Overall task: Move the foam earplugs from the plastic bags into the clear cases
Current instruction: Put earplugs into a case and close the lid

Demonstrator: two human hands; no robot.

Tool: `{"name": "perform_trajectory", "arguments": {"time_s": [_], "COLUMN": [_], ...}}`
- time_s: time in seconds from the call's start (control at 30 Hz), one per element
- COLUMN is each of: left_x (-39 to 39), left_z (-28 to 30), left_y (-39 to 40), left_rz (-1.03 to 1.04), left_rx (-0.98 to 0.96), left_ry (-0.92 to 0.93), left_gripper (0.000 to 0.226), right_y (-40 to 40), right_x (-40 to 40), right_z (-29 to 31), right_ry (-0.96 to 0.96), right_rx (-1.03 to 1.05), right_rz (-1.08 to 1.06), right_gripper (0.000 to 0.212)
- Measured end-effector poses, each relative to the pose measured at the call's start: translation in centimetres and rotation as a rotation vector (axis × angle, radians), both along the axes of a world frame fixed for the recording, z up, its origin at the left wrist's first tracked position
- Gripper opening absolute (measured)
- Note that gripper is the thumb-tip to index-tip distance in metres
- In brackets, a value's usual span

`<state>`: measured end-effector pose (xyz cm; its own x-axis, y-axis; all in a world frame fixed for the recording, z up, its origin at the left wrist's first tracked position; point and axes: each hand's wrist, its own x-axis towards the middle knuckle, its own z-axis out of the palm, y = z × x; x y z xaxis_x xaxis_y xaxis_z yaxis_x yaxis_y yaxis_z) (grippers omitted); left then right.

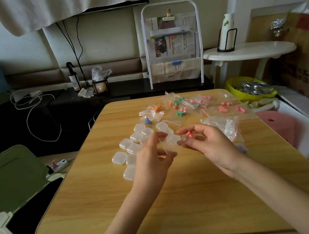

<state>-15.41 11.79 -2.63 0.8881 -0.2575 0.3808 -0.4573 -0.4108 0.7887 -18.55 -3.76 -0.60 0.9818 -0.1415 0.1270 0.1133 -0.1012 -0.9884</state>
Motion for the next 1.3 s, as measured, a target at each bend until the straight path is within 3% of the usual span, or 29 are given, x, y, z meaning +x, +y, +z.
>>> {"name": "perform_trajectory", "arguments": {"time_s": [0.4, 0.63, 0.77, 0.87, 1.03, 1.3], "left_x": [-0.02, -0.10, -0.03, 0.17, 0.13, 0.31], "left_z": [-0.02, 0.00, -0.06, -0.03, 0.59, 0.72], "left_y": [-0.22, -0.27, -0.41, -0.48, -0.27, -0.11], "left_rz": [-0.053, -0.100, -0.136, -0.160, -0.245, -0.263], "left_rx": [-0.032, -0.044, -0.142, -0.217, -0.397, -0.492], "left_ry": [0.019, 0.043, 0.126, 0.183, 0.366, 0.442], "left_gripper": [0.033, 0.030, 0.019, 0.024, 0.024, 0.020], "right_y": [0.22, -0.09, -0.06, -0.04, -0.11, -0.34], "right_x": [0.00, -0.02, -0.06, -0.07, -0.26, -0.21], "right_z": [-0.26, -0.54, -0.44, -0.35, 0.04, -0.27], "right_ry": [-0.001, -0.051, -0.055, -0.078, -0.101, -0.183], "right_rx": [-0.017, -0.201, -0.282, -0.343, -0.274, -0.283], "right_rz": [-0.020, -0.060, -0.031, -0.020, 0.012, -0.022], "right_gripper": [0.014, 0.010, 0.011, 0.013, 0.013, 0.009]}}
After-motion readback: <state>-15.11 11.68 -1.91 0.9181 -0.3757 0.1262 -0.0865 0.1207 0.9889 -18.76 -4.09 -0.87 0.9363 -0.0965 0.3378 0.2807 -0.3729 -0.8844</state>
